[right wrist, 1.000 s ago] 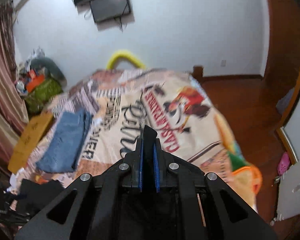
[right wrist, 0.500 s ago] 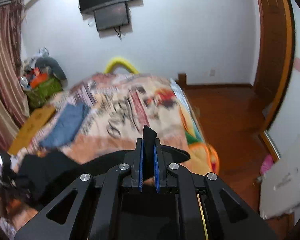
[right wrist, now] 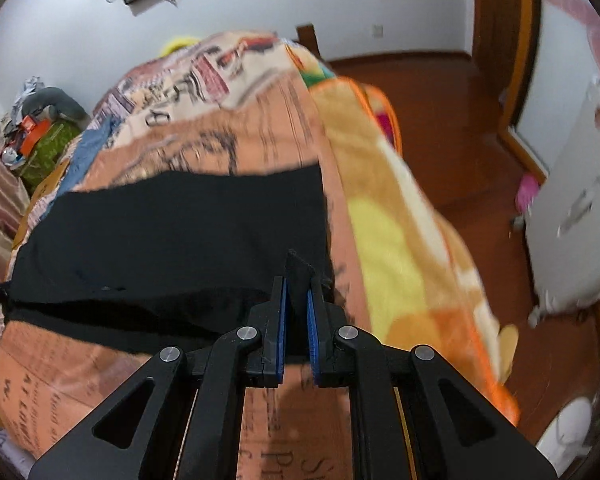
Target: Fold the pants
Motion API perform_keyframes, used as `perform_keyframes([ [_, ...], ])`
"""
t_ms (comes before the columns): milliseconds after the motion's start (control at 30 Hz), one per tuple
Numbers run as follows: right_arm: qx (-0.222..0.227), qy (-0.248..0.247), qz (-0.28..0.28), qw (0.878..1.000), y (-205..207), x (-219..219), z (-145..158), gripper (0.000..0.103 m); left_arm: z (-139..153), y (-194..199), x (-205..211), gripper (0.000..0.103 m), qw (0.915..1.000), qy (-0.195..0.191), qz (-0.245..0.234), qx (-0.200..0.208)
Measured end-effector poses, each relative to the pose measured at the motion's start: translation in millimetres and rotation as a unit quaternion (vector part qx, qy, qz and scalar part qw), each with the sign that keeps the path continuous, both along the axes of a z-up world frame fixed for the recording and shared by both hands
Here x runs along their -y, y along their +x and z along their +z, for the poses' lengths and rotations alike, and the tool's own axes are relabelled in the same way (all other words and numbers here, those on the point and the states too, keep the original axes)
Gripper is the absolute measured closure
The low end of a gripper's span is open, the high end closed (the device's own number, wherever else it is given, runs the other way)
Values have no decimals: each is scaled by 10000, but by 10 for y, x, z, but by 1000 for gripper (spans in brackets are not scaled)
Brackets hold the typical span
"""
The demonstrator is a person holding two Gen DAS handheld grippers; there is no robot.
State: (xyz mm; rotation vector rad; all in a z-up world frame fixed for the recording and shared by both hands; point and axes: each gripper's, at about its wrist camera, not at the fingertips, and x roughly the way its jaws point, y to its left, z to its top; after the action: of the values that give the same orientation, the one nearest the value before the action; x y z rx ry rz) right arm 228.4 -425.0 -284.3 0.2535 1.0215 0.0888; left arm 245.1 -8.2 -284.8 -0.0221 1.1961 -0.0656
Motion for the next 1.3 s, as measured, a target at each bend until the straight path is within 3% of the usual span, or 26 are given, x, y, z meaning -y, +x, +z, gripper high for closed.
perform_keyframes([
  [167, -345, -143, 114, 9992, -82, -22, -127, 89, -3, -8, -16, 5, 10000, -61, 14, 32],
  [233, -452, -360, 66, 9983, -92, -22, -135, 74, -2, -10, -25, 5, 10000, -87, 0, 37],
  [333, -470, -627, -80, 9969, -139, 36, -71, 60, 18, -1, -42, 5, 9999, -96, -66, 33],
  [600, -74, -752, 15, 9971, 33, -144, 386, 59, 296, -27, -262, 5, 9978, 315, -98, 567],
  [867, 686, -804, 824, 9910, 515, -980, 890, 58, 608, -5, -1128, 5, 9916, 452, 644, 1024],
  [1067, 1027, -681, 1567, 9799, 880, -1718, 1067, 58, 548, 54, -1804, 5, 9867, 473, 1220, 963],
  [1167, 1060, -677, 1958, 9725, 1039, -2117, 1058, 58, 443, 104, -2096, 5, 9865, 271, 1377, 845],
  [1200, 1062, -690, 2098, 9695, 1083, -2253, 1037, 58, 401, 119, -2155, 6, 9870, 158, 1388, 800],
  [1300, 1014, -714, 2445, 9617, 1225, -2591, 972, 58, 281, 196, -2278, 24, 9889, -19, 1335, 657],
])
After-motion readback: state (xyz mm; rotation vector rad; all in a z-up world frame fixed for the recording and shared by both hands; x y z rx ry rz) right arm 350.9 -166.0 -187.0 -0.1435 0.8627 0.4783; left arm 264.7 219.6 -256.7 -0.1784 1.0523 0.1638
